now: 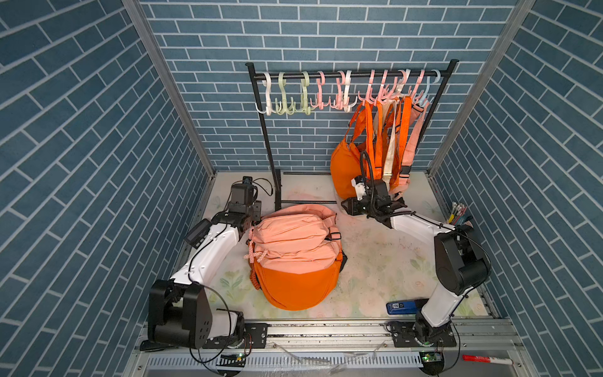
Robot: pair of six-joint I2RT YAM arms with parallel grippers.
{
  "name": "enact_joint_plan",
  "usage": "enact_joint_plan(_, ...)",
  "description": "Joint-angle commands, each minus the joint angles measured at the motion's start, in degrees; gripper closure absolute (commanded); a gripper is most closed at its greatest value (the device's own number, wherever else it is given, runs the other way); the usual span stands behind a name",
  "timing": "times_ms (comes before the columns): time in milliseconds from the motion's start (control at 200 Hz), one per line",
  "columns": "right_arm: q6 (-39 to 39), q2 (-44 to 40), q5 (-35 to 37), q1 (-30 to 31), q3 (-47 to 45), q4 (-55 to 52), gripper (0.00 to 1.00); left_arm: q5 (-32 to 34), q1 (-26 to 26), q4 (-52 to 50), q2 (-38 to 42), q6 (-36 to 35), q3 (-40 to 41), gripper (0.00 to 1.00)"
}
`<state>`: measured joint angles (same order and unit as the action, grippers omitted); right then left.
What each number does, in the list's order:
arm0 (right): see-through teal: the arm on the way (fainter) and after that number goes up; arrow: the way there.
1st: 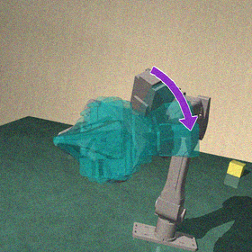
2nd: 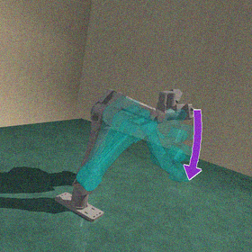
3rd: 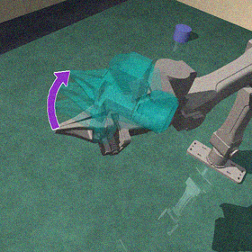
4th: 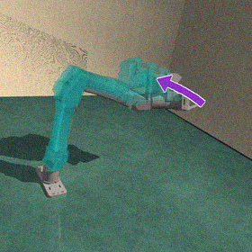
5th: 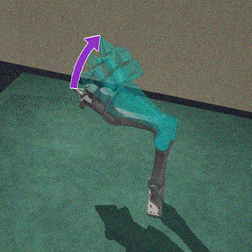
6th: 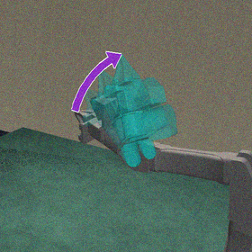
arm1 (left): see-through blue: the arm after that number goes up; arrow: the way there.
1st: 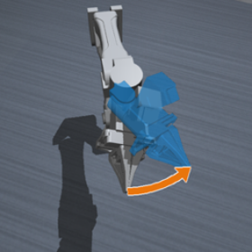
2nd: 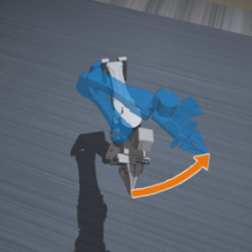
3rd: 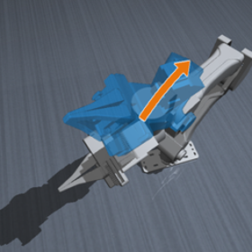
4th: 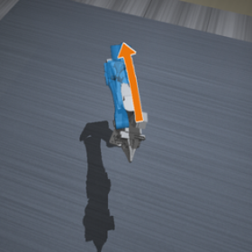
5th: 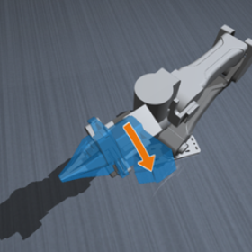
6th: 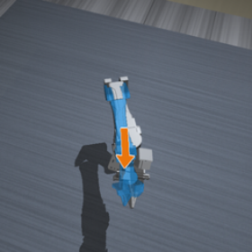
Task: Take the bag off the hook
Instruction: Place the bag inside the bag.
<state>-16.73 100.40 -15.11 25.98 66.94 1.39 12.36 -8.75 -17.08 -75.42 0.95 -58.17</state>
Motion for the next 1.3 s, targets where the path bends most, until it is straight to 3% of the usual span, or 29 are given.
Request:
enact_joint_plan(0,-1.8,-2.9,-0.2,0.2,-0.5,-1.4,0.50,-2.1,0.1,0.1,2.9,2.1,1.8,0.41)
enact_joint_plan(185,-2.4,-6.0,-0.2,0.6,-0.6,-3.4,0.49,-3.2,-3.2,0.0,6.9,3.4,4.5,0.41)
enact_joint_plan(310,-1.9,-7.9,0.4,1.5,0.3,-5.7,0.50,0.3,-7.8,-1.8,8.1,2.0,4.3,0.41)
enact_joint_plan(525,-0.6,-12.4,2.2,2.8,2.1,-10.9,0.50,0.6,-8.2,-0.6,13.5,3.1,5.3,0.38)
enact_joint_plan(830,2.7,-20.2,6.8,2.9,8.3,-22.3,0.53,-0.3,-9.6,1.4,22.6,4.1,7.2,0.15)
enact_joint_plan(965,3.9,-21.5,8.9,2.8,13.4,-27.2,0.56,-1.4,-10.1,1.7,24.8,4.7,7.2,0.05)
enact_joint_plan(1075,3.9,-19.4,11.6,2.4,21.1,-32.7,0.62,-2.5,-10.3,2.0,26.2,5.7,7.3,0.03)
enact_joint_plan(1295,4.6,-10.9,14.0,1.3,37.6,-42.0,0.62,-3.0,-11.2,1.6,28.2,5.9,7.0,0.02)
